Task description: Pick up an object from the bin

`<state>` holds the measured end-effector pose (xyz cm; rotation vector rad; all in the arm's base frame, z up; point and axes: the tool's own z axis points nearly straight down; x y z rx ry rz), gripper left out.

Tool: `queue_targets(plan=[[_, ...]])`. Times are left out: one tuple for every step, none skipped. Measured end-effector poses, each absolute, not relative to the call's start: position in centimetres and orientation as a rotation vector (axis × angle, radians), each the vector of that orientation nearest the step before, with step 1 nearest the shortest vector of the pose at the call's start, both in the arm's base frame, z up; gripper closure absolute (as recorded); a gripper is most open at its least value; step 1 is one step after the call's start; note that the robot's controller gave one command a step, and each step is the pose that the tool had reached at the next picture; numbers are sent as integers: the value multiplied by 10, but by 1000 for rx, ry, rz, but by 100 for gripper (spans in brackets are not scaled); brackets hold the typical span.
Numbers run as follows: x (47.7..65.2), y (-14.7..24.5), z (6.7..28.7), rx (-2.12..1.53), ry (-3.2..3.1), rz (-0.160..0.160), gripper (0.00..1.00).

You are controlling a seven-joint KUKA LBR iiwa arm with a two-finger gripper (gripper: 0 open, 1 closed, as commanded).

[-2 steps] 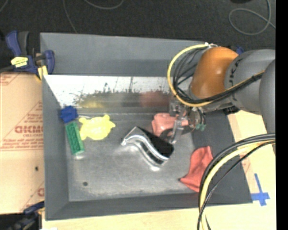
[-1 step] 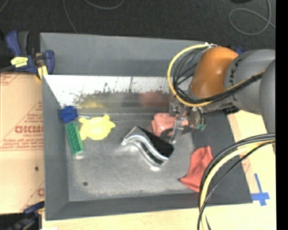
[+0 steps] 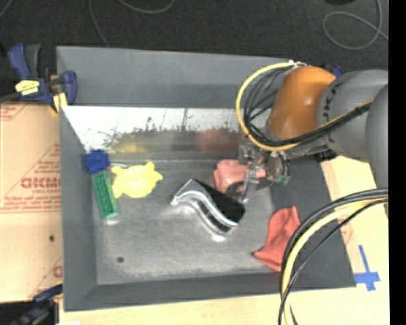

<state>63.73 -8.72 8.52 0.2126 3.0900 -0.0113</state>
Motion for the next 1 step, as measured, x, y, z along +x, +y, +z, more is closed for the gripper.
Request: queue_targets(plan=[[617, -90, 86, -11, 3044, -20, 100]])
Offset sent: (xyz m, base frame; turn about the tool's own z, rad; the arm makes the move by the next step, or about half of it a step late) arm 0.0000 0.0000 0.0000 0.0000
